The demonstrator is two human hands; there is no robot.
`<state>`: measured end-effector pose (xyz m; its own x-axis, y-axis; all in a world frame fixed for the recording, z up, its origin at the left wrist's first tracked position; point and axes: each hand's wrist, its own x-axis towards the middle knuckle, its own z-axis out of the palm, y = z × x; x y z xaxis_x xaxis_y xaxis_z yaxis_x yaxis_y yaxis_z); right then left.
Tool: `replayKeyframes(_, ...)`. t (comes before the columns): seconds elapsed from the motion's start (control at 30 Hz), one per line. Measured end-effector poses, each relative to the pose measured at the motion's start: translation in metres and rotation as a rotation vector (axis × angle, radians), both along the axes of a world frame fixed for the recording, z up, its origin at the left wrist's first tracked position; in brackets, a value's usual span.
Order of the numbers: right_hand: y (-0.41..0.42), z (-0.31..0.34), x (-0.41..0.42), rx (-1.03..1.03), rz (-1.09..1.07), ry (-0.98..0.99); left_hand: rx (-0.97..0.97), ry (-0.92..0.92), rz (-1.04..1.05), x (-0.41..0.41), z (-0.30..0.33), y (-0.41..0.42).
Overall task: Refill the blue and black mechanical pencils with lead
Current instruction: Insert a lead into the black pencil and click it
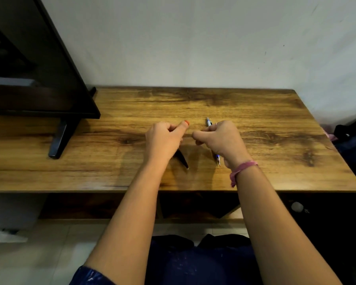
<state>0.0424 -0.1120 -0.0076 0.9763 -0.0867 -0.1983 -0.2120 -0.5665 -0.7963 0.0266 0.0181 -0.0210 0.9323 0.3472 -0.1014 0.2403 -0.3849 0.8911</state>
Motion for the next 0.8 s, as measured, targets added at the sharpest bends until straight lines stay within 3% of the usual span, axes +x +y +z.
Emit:
replayKeyframes(0.2, 0.005, -0.006, -0.005, -0.177, 0.101, 0.045, -0.067, 0.049, 0.014, 0.003, -0.004, -0.006)
replayKeyframes(0.5, 0.01, 0.002, -0.014, -0.228, 0.308, 0.144, -0.123, 0.053, 0.017, 0.002, -0.004, -0.001)
replayKeyframes(0.6, 0.014, -0.001, -0.016, -0.268, 0.326, 0.163, -0.223, 0.064, 0.018, 0.004, -0.004, 0.001)
replayKeyframes(0.67, 0.015, -0.002, -0.015, -0.254, 0.317, 0.164, -0.31, 0.042, 0.048, 0.004, -0.003, 0.004)
replayKeyframes(0.8, 0.012, -0.001, -0.016, -0.191, 0.273, 0.146, -0.302, -0.093, 0.165, 0.004, -0.001, 0.018)
